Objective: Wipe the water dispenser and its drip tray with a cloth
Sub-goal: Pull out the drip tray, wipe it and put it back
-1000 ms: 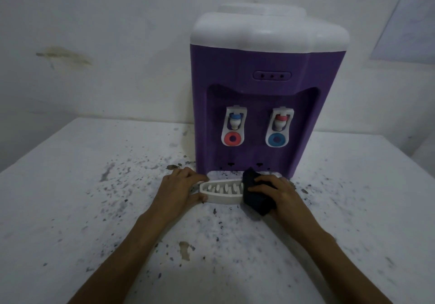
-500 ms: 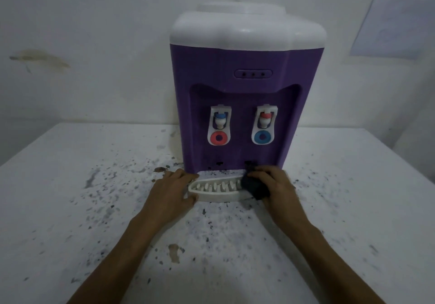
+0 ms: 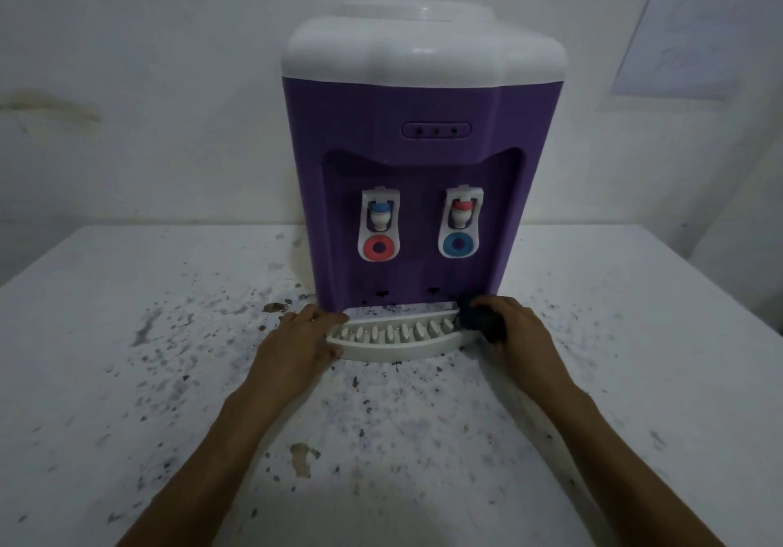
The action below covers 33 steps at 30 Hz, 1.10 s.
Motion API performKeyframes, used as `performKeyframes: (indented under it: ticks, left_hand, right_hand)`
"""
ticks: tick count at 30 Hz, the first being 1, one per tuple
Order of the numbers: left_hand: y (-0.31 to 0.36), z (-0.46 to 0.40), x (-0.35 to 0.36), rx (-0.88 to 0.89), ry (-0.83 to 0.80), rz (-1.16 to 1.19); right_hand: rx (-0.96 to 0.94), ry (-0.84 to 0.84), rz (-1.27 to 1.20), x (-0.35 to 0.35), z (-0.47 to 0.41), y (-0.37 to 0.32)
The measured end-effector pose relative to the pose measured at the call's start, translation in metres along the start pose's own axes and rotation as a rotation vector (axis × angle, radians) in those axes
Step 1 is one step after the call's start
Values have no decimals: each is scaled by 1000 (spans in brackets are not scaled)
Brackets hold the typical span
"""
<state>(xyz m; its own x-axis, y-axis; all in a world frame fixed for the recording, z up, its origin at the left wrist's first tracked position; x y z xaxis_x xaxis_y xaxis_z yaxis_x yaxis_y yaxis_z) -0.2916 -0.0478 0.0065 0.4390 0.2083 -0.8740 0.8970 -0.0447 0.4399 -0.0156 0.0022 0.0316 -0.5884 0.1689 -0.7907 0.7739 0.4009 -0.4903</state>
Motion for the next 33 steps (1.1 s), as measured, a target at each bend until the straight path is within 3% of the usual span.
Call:
performKeyframes:
  ticks: [11,22,33]
  left_hand:
    - [-3,-6,6,-4,-31,82]
    - [-1,-3,5,3,-6,51]
    - [0,-3,5,-8,-37,74]
  right_hand:
    - [-219,52,155,1,37,-51]
    - [-231,48,260,50,12,-127]
    - [-277,-18,273,31,26,-88]
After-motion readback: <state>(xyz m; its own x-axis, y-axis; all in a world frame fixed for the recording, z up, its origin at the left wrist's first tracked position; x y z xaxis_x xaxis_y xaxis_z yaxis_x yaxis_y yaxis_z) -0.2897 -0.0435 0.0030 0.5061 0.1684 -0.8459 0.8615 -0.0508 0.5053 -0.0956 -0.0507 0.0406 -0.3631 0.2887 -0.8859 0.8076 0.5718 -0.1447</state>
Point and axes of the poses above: each hand's wrist, its own z-axis away from the middle knuckle, its own x-axis out of the palm, y = z × x, the point moved 10 cm from there along -z, towards the middle knuckle, and after that the axes turned 3 degrees about y, right-handed, at the moved point
